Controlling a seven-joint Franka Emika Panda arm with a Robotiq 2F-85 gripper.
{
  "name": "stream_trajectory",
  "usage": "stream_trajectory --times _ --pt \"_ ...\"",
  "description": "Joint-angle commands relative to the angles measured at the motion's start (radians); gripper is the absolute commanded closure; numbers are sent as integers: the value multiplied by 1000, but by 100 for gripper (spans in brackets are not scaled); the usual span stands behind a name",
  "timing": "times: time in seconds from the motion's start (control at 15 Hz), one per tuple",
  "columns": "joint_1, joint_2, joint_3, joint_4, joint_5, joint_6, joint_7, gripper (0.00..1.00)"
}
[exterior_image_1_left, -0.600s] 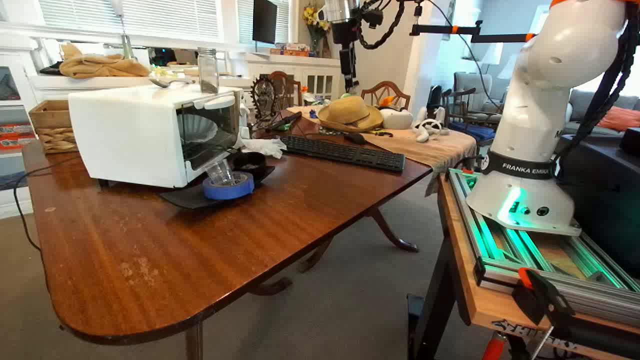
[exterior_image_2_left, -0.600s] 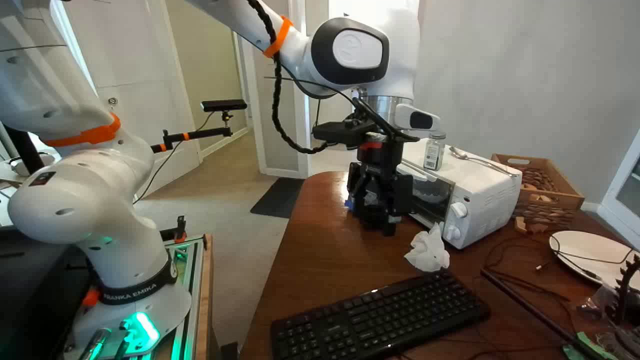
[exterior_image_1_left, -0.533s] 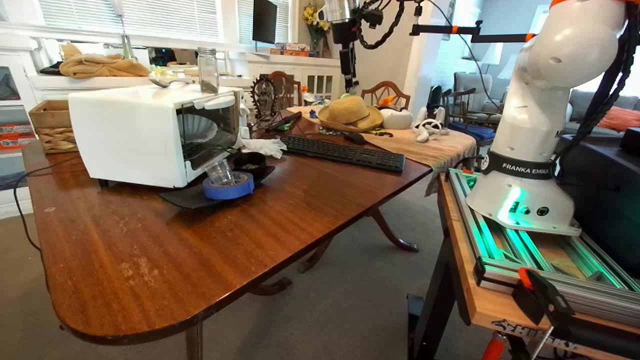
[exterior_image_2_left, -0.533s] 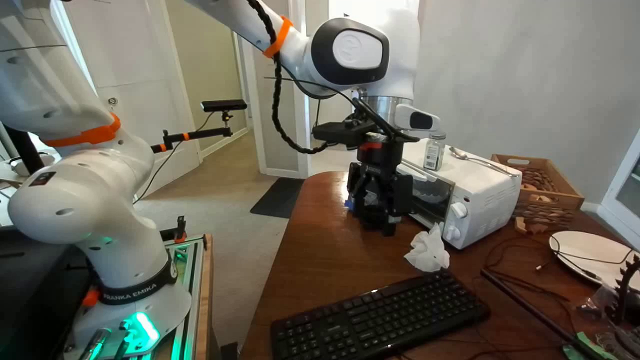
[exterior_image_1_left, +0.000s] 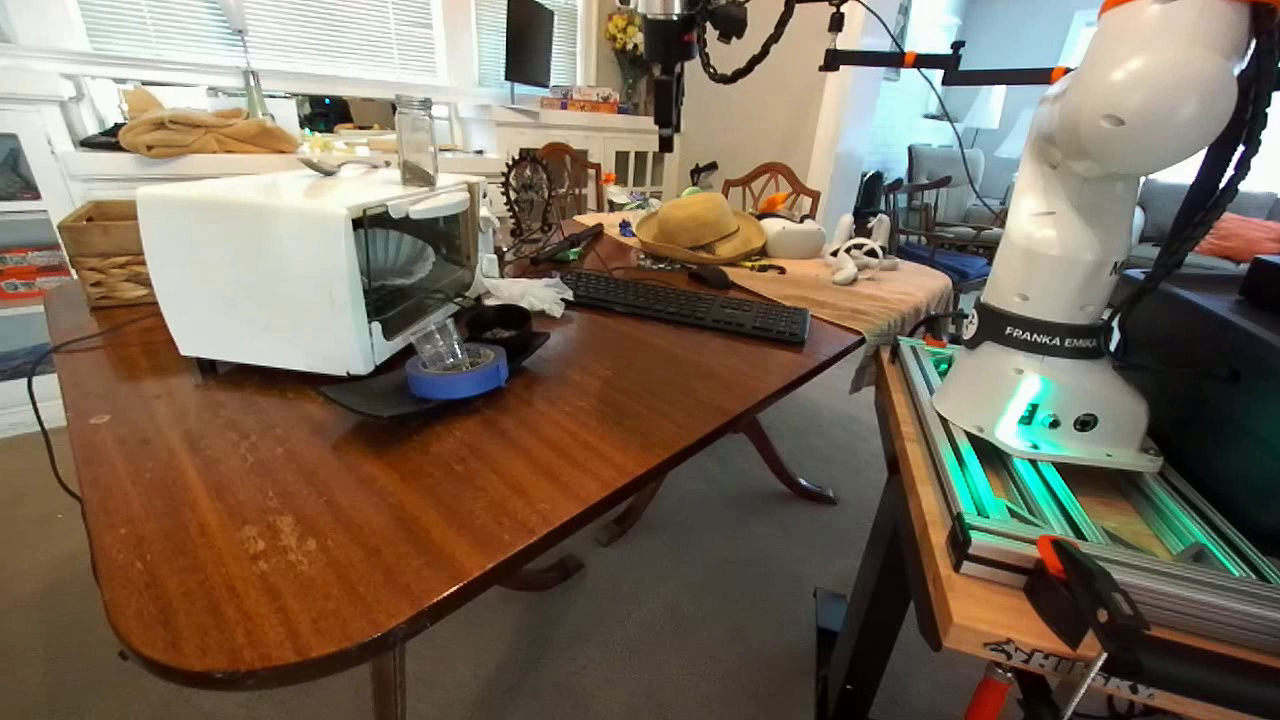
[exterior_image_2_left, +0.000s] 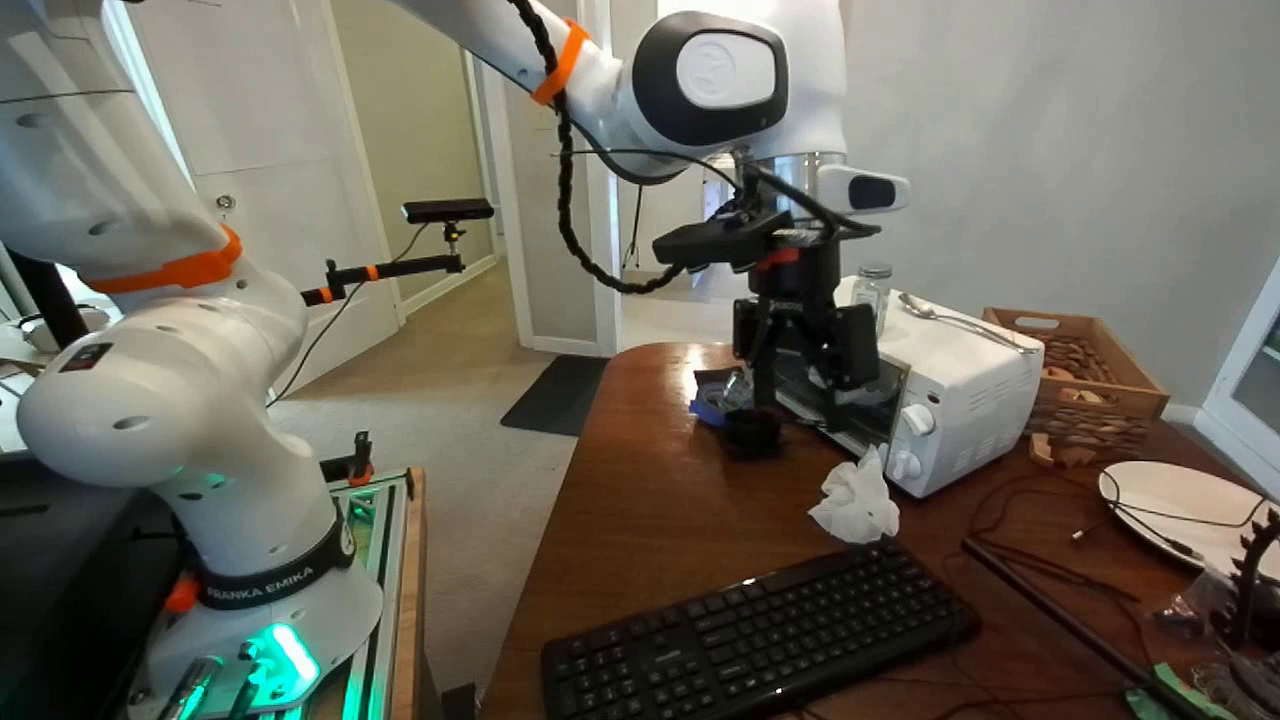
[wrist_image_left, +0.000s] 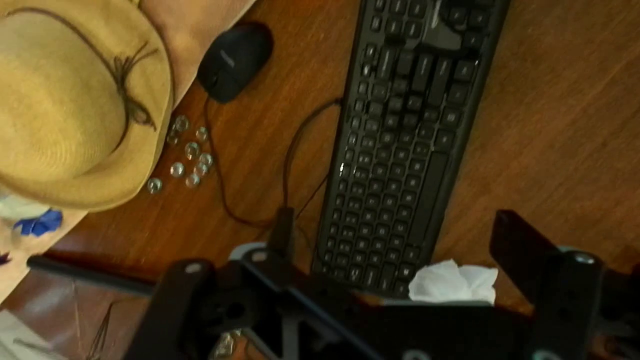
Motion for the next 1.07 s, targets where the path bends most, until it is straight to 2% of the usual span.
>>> stream_trajectory --times 0.0,0.33,0.6,1.0 --pt "32 86 5 128 -18 89 -80 0" --pt "88 231 45 357 33 128 -254 0" --pt "130 326 97 517 68 81 -281 0" --pt "127 403 165 639 334 22 -401 0"
